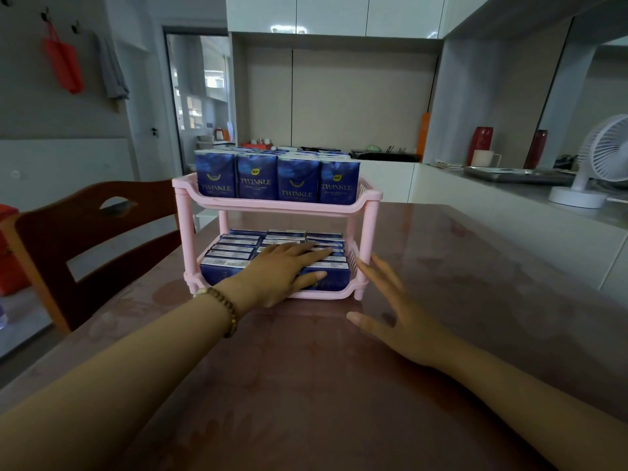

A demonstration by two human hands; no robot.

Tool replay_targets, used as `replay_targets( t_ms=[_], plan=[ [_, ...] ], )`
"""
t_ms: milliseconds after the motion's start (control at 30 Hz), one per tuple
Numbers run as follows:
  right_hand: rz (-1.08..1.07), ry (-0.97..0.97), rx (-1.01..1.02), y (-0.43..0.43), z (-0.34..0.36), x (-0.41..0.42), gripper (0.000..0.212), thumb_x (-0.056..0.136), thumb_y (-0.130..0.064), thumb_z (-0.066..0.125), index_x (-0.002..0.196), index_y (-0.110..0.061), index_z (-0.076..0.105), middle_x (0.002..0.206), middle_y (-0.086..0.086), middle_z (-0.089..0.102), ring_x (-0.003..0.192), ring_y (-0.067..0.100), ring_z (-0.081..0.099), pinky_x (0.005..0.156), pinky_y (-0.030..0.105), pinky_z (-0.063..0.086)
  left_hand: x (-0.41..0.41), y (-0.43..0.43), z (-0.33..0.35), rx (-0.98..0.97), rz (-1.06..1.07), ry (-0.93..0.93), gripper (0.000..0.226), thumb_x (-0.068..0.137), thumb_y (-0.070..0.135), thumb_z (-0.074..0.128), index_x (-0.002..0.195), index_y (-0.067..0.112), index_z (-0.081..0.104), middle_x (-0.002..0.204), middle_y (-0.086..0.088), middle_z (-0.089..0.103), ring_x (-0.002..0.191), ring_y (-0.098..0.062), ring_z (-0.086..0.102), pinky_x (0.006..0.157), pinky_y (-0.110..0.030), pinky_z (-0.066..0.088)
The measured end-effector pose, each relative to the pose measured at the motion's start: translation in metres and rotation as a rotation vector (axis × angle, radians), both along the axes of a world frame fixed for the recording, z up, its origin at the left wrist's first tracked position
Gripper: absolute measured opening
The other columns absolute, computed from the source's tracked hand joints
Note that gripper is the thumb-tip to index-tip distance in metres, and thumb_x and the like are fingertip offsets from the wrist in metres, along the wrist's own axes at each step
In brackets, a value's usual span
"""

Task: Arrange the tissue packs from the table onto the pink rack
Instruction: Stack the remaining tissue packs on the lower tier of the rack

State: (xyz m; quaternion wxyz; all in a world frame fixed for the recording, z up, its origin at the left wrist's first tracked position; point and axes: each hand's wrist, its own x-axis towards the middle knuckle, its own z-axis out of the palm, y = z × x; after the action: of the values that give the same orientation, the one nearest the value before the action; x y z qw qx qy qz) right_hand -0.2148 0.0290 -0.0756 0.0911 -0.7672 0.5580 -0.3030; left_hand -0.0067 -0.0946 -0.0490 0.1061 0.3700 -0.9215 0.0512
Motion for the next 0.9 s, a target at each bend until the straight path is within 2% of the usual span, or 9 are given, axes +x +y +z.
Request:
replay_targets(
  t_ms=[200,300,367,433,500,567,667,767,900],
  plan=[
    [-0.012,0.031,0.005,-0.001,-0.002,0.000,0.081,0.076,-0.065,0.051,0.141,-0.054,0.004,0.139,-0.043,-0.015,0.135,-0.007,0.008,0.110,0.044,0.036,-0.003,-0.008,-0.004,-0.086,0.020,-0.062,0.054,0.096,0.050,0.031,0.146,0.043,0.011,0.157,0.006,0.018,0.144,-0.020,0.020,0.116,-0.041,0.020],
    [-0.038,0.075,-0.037,0.000,-0.002,0.000,0.080,0.074,-0.069,0.045,0.140,-0.054,0.003,0.139,-0.041,-0.021,0.140,-0.002,0.002,0.115,0.043,0.026,0.007,-0.004,-0.006,-0.116,-0.012,-0.032,0.061,0.092,0.059,0.031,0.146,0.040,0.012,0.156,0.004,0.022,0.142,-0.021,0.025,0.115,-0.037,0.021],
    [-0.056,0.134,-0.088,0.000,-0.002,0.000,0.078,0.077,-0.070,0.041,0.142,-0.051,0.003,0.142,-0.036,-0.028,0.137,-0.005,-0.010,0.115,0.036,0.013,0.020,-0.002,-0.008,-0.126,0.004,-0.011,0.079,0.079,0.077,0.012,0.147,0.038,0.010,0.156,0.004,0.022,0.141,-0.022,0.028,0.115,-0.037,0.020],
    [-0.071,0.239,-0.183,0.000,-0.001,0.002,0.074,0.083,-0.069,0.038,0.145,-0.046,0.003,0.148,-0.026,-0.028,0.138,-0.004,-0.017,0.113,0.031,0.005,0.035,0.000,-0.009,-0.124,0.053,-0.004,0.097,0.064,0.084,-0.004,0.148,0.037,0.009,0.157,0.004,0.019,0.142,-0.023,0.026,0.115,-0.039,0.018],
    [-0.073,0.352,-0.274,-0.001,0.001,0.006,0.071,0.087,-0.064,0.032,0.147,-0.038,0.005,0.155,-0.017,-0.019,0.142,0.001,-0.015,0.113,0.028,-0.001,0.048,0.001,-0.011,-0.111,0.123,-0.014,0.094,0.063,0.077,-0.005,0.147,0.038,0.008,0.158,0.005,0.015,0.144,-0.022,0.021,0.116,-0.040,0.015],
    [-0.029,0.400,-0.285,-0.002,0.003,0.017,0.071,0.089,-0.063,0.028,0.148,-0.030,0.010,0.156,-0.013,-0.008,0.144,0.004,-0.007,0.115,0.027,0.002,0.054,0.001,-0.012,-0.104,0.167,-0.017,0.087,0.068,0.072,-0.003,0.147,0.039,0.009,0.158,0.006,0.014,0.144,-0.021,0.019,0.116,-0.040,0.015],
    [0.002,0.419,-0.111,-0.004,0.005,0.038,0.079,0.082,-0.068,0.014,0.149,-0.027,0.002,0.154,-0.015,-0.008,0.141,0.000,-0.012,0.116,0.023,-0.003,0.052,-0.001,-0.012,-0.084,0.199,-0.017,0.060,0.093,0.060,0.021,0.147,0.037,0.013,0.158,0.006,0.014,0.145,-0.021,0.018,0.116,-0.040,0.014],
    [-0.041,0.426,-0.039,-0.015,0.005,0.051,0.090,0.073,-0.072,0.002,0.149,-0.024,0.001,0.158,-0.009,-0.006,0.137,-0.002,-0.016,0.113,0.023,-0.008,0.049,0.002,-0.012,-0.086,0.204,-0.010,0.055,0.097,0.048,0.030,0.148,0.034,0.014,0.158,0.004,0.015,0.145,-0.021,0.016,0.117,-0.041,0.014],
    [-0.097,0.440,-0.029,-0.019,0.004,0.057,0.079,0.084,-0.064,0.013,0.149,-0.022,0.001,0.158,-0.005,-0.005,0.136,0.001,-0.017,0.110,0.023,-0.011,0.051,0.011,-0.009,-0.026,0.198,0.064,0.056,0.097,0.049,0.032,0.148,0.034,0.015,0.158,0.004,0.013,0.145,-0.020,0.013,0.118,-0.041,0.008]
  ],
)
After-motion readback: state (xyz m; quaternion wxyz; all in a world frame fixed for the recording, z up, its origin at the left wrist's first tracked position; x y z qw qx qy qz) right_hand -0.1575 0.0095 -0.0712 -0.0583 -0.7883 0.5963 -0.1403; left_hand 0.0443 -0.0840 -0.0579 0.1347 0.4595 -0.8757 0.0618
